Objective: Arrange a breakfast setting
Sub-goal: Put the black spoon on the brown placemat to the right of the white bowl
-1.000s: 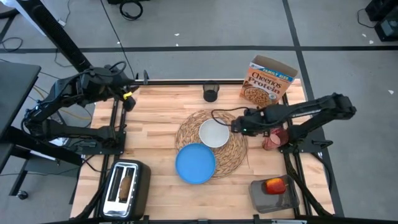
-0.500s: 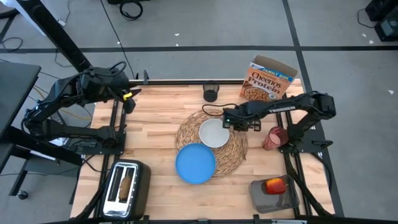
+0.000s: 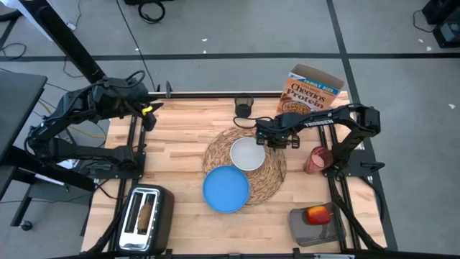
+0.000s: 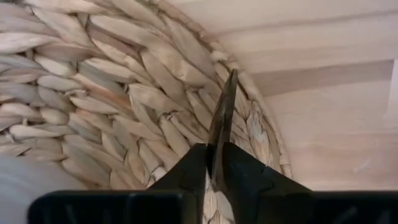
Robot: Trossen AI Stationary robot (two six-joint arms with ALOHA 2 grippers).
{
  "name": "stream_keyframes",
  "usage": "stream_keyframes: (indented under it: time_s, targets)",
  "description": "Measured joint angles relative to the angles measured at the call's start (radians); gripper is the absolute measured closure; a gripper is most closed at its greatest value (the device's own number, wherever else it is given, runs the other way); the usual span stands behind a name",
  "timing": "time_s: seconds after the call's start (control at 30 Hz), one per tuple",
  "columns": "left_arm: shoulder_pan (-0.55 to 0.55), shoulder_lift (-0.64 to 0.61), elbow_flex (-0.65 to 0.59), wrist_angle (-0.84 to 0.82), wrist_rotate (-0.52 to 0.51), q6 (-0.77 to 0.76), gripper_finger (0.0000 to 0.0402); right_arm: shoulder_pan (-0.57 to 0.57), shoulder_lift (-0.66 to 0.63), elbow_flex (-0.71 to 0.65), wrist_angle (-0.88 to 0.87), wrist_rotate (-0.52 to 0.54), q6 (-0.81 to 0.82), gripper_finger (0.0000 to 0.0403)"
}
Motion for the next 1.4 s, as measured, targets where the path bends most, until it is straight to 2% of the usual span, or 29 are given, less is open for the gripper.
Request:
stream_keyframes:
  time_s: [0.27,0.5,0.6,0.7,0.83,1.1,1.4]
  targets:
    - [0.000,0.000,0.000,0.000,0.000,0.002,0.0269,-0.022,-0.015,0.000,0.020,-0.010,-0.081,0.0289]
    - [0.000,-0.005,0.000,-0.014,0.000,0.000,0.0269,0.007,-0.083,0.000,-0.025,-0.023,-0.384,0.0257]
    - [0.000,-0.005,0.000,-0.016,0.000,-0.009,0.0269,0.045,-0.084,0.000,-0.061,-0.044,-0.475,0.0253]
    - [0.000,-0.005,0.000,-0.016,0.000,-0.025,0.0269,0.094,-0.083,-0.002,-0.016,-0.056,-0.543,0.0252]
    - [0.000,-0.005,0.000,-0.015,0.000,-0.039,0.0269,0.132,-0.083,-0.045,0.030,-0.030,-0.540,0.0252]
    - [0.000,-0.005,0.000,-0.006,0.000,-0.046,0.0269,0.137,-0.083,-0.154,0.202,-0.056,-0.496,0.0254]
    - [0.000,-0.004,0.000,-0.004,-0.001,-0.045,0.0269,0.155,-0.037,-0.173,0.216,-0.029,-0.488,0.0275]
